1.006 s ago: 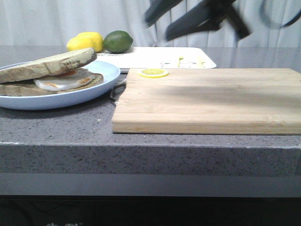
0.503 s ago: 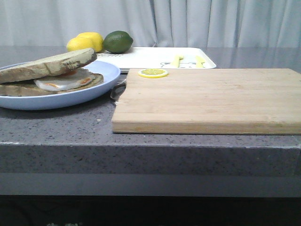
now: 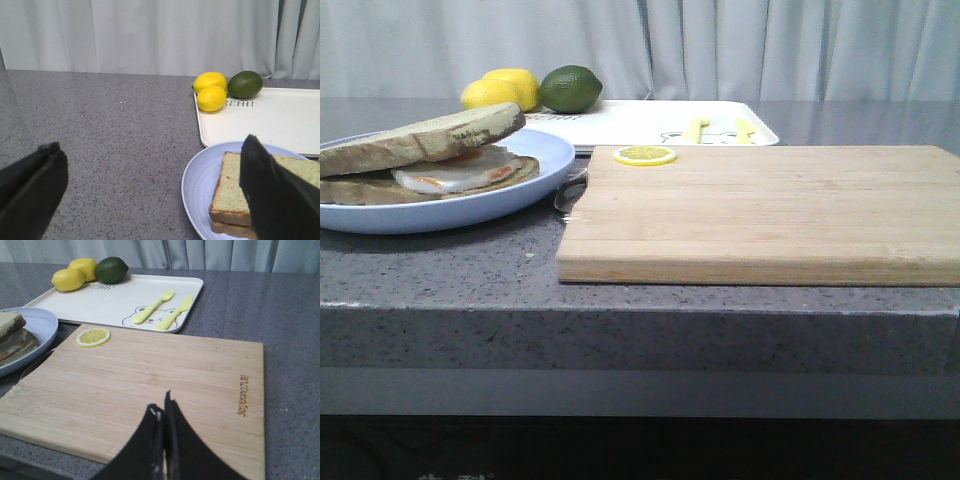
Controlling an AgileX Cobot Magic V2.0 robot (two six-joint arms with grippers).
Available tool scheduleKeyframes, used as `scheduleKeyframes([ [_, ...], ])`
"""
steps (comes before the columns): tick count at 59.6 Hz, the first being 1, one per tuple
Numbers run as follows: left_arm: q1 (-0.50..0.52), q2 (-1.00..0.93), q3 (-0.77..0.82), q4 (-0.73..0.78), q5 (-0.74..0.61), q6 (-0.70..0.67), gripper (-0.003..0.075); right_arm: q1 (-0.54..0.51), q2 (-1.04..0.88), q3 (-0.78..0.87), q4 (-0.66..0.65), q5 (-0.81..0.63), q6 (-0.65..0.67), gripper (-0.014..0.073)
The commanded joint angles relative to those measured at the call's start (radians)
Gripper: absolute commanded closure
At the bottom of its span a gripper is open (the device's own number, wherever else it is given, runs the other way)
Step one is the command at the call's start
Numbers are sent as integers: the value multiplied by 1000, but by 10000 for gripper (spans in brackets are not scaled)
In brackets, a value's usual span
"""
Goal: Place bread and move sandwich to tray
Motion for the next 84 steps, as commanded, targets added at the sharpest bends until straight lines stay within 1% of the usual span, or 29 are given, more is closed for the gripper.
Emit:
scheduleKeyframes([
  [1, -5, 9, -37, -11, -100, -3, 39, 0, -38, 17, 24, -123, -13, 661],
  [9, -5, 25, -43, -23, -100, -3, 39, 0, -54, 26, 24, -170, -13, 661],
  [16, -5, 117, -102, -23, -39, -3, 39, 0, -54, 26, 24, -170, -13, 661],
  [27, -5, 405, -307, -52, 143, -3, 39, 0, -54, 26, 24, -169, -13, 661],
  [39, -5, 688, -515, -52, 319, 6, 39, 0, -54, 26, 24, -166, -13, 661],
  [52, -31, 915, -674, -52, 466, 52, 39, 0, -54, 26, 24, -166, -13, 661],
  [61, -35, 1013, -739, -52, 512, 52, 39, 0, -54, 26, 24, -166, -13, 661],
  [76, -35, 1080, -757, -52, 508, 52, 44, 0, -54, 26, 24, -165, -13, 661],
  [80, -35, 1084, -757, -61, 508, 52, 73, 0, -54, 26, 24, -165, -13, 661],
  [83, -35, 1086, -757, -65, 508, 52, 121, 0, -54, 26, 24, -165, -13, 661],
  [84, -35, 1086, -757, -65, 508, 52, 148, 0, -54, 26, 24, -165, -13, 661],
])
